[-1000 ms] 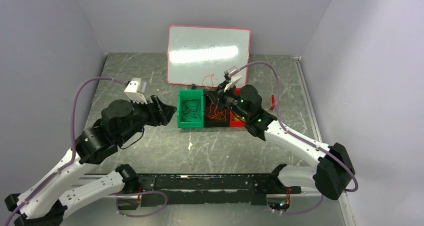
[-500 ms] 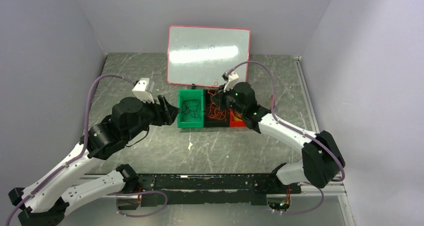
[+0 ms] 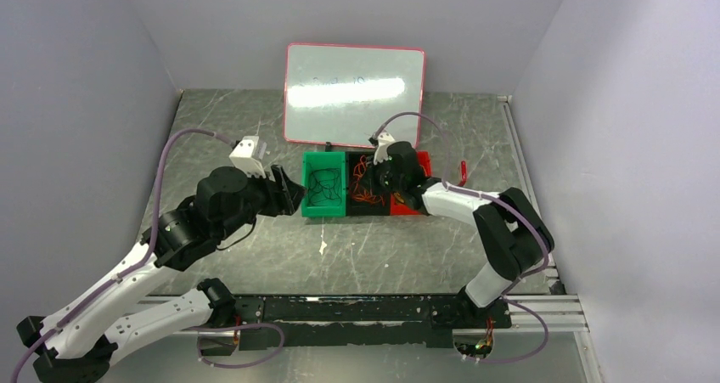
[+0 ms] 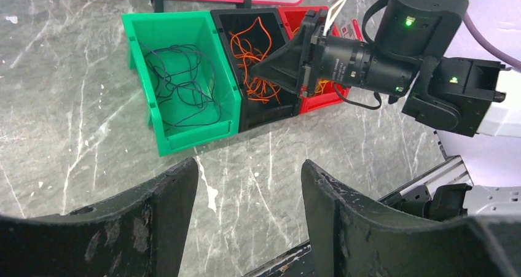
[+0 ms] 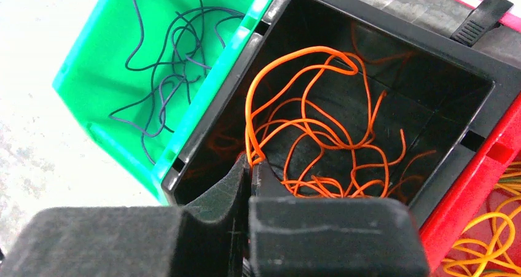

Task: Untangle the cables

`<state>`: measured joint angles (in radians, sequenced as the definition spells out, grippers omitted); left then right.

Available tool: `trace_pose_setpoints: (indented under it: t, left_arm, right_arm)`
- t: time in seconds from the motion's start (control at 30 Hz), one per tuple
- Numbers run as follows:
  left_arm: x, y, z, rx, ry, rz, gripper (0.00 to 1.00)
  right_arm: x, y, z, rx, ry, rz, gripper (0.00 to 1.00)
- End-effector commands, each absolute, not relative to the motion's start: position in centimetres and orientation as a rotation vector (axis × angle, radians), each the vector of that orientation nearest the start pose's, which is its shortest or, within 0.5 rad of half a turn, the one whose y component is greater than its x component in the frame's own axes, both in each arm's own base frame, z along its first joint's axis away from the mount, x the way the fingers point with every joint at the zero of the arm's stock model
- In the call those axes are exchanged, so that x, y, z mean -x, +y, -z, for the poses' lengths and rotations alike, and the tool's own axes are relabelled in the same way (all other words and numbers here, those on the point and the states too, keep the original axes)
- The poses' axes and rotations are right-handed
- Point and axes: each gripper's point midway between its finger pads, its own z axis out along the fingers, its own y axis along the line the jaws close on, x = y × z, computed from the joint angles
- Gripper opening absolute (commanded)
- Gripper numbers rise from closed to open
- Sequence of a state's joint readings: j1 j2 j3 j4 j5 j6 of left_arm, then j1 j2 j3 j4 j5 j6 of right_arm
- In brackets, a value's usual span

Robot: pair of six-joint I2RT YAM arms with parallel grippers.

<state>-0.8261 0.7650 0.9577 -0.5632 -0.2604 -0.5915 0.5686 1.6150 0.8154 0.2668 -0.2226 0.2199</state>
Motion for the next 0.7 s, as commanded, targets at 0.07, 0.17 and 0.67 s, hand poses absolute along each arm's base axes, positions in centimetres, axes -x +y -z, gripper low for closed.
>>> trace_pose_setpoints:
  t: [0.07, 0.17, 0.67]
  left_arm:
    - [-20.7, -19.4, -28.9, -0.055, 1.954, 0.727, 0.68]
    - [-20.7, -19.4, -28.7, -0.052, 1.956, 0.729, 0.68]
    - [-20.3, -19.0, -28.2, -0.026, 1.966, 0.733, 0.68]
  right_arm:
    - [-35.1, 27.6, -8.2, 0.544, 2.13, -0.663, 0.0]
    - [-35.4, 27.2, -7.3, 0.544, 2.163, -0.618, 0.0]
    - [-36.7, 28.0, -3.1, 0.602, 2.308, -0.57, 0.04]
